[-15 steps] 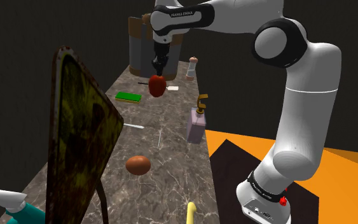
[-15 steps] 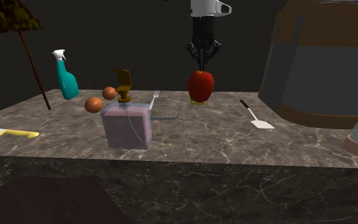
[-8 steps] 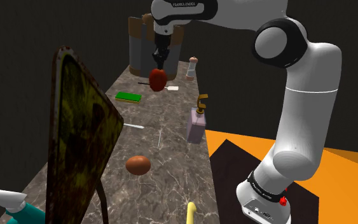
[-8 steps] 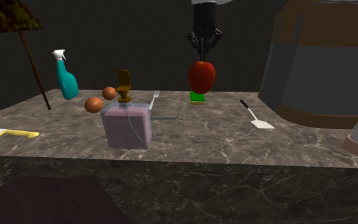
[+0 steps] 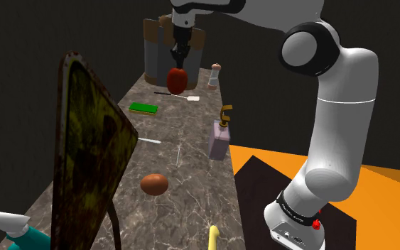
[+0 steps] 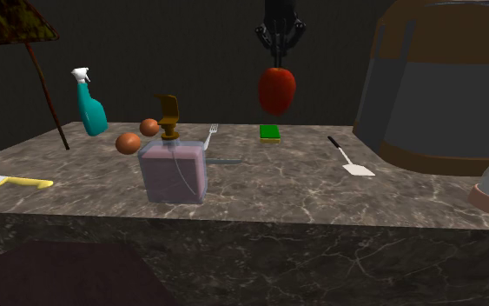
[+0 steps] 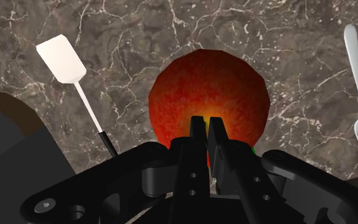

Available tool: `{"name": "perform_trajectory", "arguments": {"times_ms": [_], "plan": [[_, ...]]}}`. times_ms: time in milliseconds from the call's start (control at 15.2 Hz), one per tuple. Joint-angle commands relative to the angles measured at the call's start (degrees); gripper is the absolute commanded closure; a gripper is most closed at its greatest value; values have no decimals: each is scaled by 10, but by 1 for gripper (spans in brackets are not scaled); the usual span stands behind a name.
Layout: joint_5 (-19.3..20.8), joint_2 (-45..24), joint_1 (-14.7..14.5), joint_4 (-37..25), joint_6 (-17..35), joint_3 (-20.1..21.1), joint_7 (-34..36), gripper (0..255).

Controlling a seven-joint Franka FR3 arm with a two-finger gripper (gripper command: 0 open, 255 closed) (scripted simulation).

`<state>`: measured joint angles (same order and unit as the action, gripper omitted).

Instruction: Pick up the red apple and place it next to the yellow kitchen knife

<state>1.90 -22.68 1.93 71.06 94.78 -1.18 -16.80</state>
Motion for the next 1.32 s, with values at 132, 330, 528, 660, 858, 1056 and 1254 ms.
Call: {"name": "perform_trajectory", "arguments": {"times_ms": [132,330,528,660,858,1056,1254], "plan": [[0,-9,0,-46,-37,0,-2,255],[-1,-19,1,-86,-67,0,-3,255],[-1,-34,1,-133,-99,0,-4,255],[-1,-47,1,-169,-123,0,-5,255],[0,-27,-7,-149,-122,2,5,255],[4,41,-30,-45,-88,10,35,255],[7,95,-51,31,-67,20,68,255]]}}
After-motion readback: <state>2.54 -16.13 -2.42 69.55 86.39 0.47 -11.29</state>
